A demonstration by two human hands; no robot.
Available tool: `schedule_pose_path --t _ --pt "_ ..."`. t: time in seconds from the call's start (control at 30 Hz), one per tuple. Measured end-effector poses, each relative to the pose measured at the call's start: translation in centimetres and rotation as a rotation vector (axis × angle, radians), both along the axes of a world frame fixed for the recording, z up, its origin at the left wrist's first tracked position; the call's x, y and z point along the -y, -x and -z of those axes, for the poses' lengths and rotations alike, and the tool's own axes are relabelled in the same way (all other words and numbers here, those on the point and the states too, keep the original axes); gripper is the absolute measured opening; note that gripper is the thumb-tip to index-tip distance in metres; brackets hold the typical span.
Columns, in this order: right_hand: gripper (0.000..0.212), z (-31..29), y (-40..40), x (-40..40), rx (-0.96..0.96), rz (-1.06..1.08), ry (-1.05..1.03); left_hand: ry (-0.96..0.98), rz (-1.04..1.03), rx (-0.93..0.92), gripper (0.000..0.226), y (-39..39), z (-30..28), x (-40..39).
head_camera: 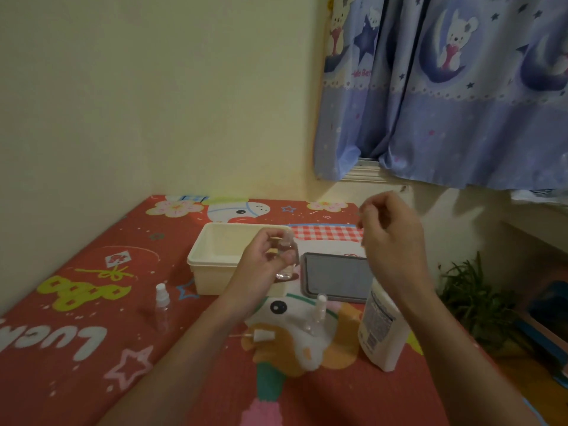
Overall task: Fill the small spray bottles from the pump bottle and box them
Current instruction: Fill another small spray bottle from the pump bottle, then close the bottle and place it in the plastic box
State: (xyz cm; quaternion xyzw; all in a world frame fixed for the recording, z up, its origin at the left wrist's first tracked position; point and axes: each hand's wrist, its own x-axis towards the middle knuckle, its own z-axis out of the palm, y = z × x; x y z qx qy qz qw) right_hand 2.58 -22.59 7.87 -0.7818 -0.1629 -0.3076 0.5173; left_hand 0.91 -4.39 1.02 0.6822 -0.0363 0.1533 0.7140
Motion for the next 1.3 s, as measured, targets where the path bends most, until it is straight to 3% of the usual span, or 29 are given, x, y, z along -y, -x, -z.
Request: schedule_pose_path --t 0.3,0.6,0.77,0.97,1.13,1.3 --pt "0.011 7.4 1.1 -6.7 -0.311 -0.315 0.608 0.081 -0.125 0.003 0.023 1.7 0.4 -4.0" --pt "0.028 13.7 -0.3 -10.1 -0.519 -0.328 0.995 0.098 -0.157 -0.028 0.027 3.0 1.7 -6.5" --pt "0.008 14.9 -0.4 -10.3 -0.534 -0.346 0.985 0.099 -0.158 -0.028 0.027 3.4 2.0 -7.2" --pt "0.011 14.7 -0.6 -10.5 -0.484 -0.293 0.919 0.084 -0.155 -0.032 0.026 3.4 2.1 -7.3" --pt "0.02 11.8 -0.5 -10.1 -0.359 -0.266 0.769 0.089 -0.177 -0.009 0.025 3.4 2.6 -7.8" --pt "0.011 8.1 -0.2 -9.2 -0.27 -0.268 0.511 0.035 -0.217 -0.038 0.015 3.2 3.8 -8.5"
